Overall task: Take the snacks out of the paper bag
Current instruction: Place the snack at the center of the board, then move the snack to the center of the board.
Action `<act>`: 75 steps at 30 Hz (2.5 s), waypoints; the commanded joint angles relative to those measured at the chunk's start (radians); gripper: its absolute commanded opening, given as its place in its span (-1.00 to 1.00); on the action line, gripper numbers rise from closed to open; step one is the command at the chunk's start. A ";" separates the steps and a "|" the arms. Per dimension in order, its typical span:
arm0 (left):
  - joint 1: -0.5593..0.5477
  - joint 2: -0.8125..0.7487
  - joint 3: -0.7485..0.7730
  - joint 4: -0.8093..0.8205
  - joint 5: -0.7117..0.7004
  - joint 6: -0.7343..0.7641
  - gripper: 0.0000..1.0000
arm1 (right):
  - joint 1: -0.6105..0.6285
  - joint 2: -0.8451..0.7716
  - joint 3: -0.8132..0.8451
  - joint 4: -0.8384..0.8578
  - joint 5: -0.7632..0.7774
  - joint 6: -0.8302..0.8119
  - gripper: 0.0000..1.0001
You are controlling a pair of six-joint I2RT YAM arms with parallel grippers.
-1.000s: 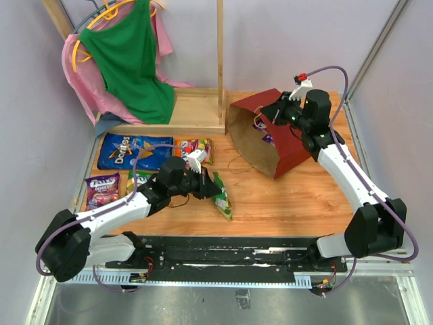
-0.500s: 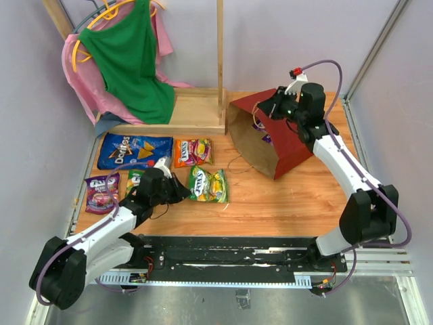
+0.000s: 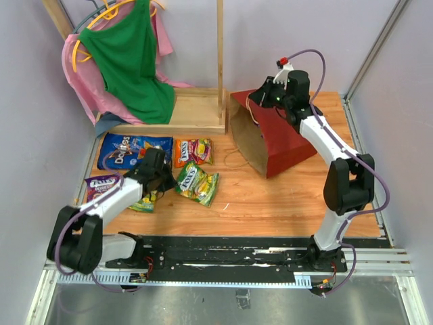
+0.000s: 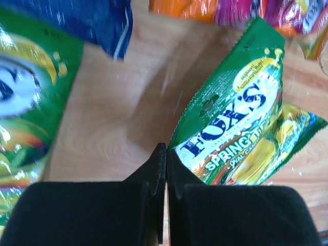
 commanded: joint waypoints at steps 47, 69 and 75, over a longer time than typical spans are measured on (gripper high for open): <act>0.074 -0.501 0.009 -0.157 -0.092 -0.013 0.98 | 0.116 -0.454 -0.344 -0.121 0.043 -0.129 -0.99; -0.147 0.021 0.042 0.339 -0.108 -0.047 -0.21 | 0.116 -0.482 -0.373 -0.120 0.075 -0.144 -0.99; -0.148 0.071 0.036 0.338 -0.225 -0.025 -0.04 | 0.116 -0.483 -0.378 -0.114 0.068 -0.139 -0.99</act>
